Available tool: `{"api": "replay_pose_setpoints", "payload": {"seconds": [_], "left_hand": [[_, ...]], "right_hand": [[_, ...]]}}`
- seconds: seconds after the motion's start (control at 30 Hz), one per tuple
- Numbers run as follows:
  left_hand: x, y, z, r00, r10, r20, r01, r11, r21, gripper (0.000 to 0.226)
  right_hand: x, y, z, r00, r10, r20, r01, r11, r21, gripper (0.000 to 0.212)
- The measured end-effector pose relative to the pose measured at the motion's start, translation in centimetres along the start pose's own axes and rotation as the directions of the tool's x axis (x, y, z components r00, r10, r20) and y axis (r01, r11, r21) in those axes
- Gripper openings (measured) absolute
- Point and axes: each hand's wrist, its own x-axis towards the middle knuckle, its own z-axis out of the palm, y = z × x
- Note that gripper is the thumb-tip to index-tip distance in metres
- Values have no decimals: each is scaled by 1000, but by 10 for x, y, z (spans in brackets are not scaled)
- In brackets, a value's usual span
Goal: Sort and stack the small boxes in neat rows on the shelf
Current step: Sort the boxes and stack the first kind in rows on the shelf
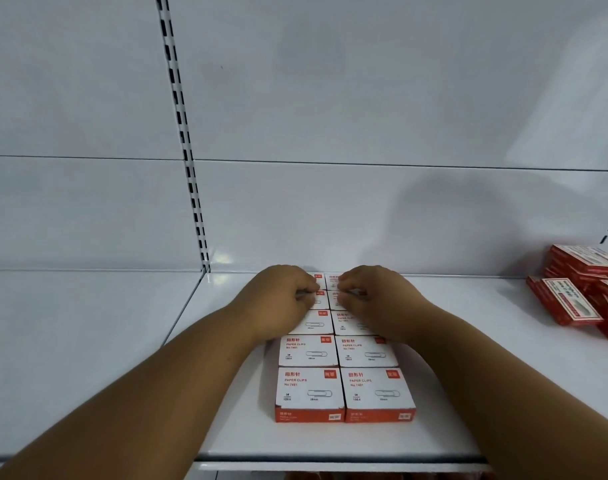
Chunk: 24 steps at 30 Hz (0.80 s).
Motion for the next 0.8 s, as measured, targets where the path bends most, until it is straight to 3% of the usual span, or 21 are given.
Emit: {"api": "replay_pose_setpoints", "payload": {"seconds": [0.27,0.37,0.43,0.5,0.57,0.63,0.7,0.8], "left_hand": [[0,-2,1,1000,-2,-2,2,1000,-26,26],[0,-2,-1,996,-56,-62,49,991,-121,26],[1,0,-8,970,-167,-175,123,963,-238,28],[4,2,-16,904,-388,-177,235,798,-555,27],[9,5,-22,845,-534,-25,296,506,-810,24],[14,7,-19,821,-565,77,308,325,-894,27],[12,17,-14,811,-560,170,307,160,-938,26],[13,21,-3,815,-529,235,346,119,-931,27]], "right_hand": [[-2,3,4,998,5,-60,-1,998,66,26],[-1,5,0,983,144,-113,-104,947,304,22],[2,6,-7,955,258,-145,-148,840,521,25],[6,7,-17,933,352,-74,-200,678,708,32],[15,7,-22,907,421,26,-258,504,824,37],[22,5,-21,881,463,93,-300,395,868,42],[24,1,-14,863,492,116,-326,365,872,45],[20,-2,-2,862,478,171,-373,368,852,47]]}}
